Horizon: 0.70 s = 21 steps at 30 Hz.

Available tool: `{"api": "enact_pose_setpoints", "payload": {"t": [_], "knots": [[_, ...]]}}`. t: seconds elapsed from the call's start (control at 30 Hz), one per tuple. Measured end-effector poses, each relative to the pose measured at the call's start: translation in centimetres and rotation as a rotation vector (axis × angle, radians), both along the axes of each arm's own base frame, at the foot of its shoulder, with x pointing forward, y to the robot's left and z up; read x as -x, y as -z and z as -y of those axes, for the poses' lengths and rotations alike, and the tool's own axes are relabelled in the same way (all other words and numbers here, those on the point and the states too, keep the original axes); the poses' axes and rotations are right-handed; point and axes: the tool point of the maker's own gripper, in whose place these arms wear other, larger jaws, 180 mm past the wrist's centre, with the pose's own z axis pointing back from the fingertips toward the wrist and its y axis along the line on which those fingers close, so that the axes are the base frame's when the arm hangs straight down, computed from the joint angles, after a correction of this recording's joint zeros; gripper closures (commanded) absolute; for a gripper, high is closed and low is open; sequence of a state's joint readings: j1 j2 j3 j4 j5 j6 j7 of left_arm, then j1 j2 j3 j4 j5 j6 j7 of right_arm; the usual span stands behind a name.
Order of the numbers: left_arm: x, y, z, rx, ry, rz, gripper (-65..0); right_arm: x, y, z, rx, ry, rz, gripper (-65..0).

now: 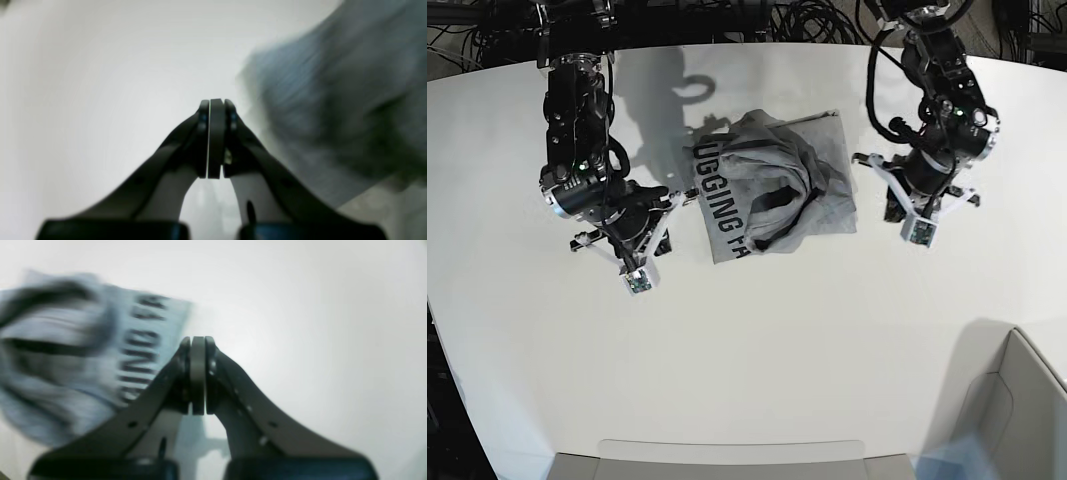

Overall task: Fold the T-shirt properly
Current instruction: 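Flatten the folded bundle with the left gripper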

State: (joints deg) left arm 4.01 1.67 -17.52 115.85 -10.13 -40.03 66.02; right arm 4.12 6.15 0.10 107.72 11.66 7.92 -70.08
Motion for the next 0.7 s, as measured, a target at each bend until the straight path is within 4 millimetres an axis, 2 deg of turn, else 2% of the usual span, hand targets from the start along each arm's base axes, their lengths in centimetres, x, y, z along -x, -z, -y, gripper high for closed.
{"api": "enact_pose_setpoints", "payload": {"t": [0.07,0.2,0.37,0.5,0.6,0.63,0.7], "knots": [[-0.5,-0.4,2.2,0.043,0.034,0.048,0.0,0.3,2.1,1.0,0.02,0.014,-0.066,0.0],[-0.5,-1.1,8.1,0.106,0.19,0.12,0.0,1.3,5.5,2.0,0.036,0.035,-0.177,0.0],[0.5,-2.2,13.7,0.184,0.336,0.186,0.0,1.8,7.3,2.7,0.033,0.062,-0.238,0.0],[1.9,-2.3,16.6,0.223,0.413,0.194,0.0,1.3,7.2,5.2,0.017,0.149,-0.233,0.0],[2.5,-1.8,18.2,0.228,0.477,0.182,0.0,1.3,7.2,5.8,0.019,0.164,-0.233,0.0],[2.6,-1.1,18.3,0.234,0.49,0.164,0.0,1.3,7.1,5.8,0.019,0.164,-0.233,0.0],[2.8,1.6,17.3,0.209,0.466,0.083,0.0,1.3,7.1,5.5,0.012,0.16,-0.233,0.0]]}}
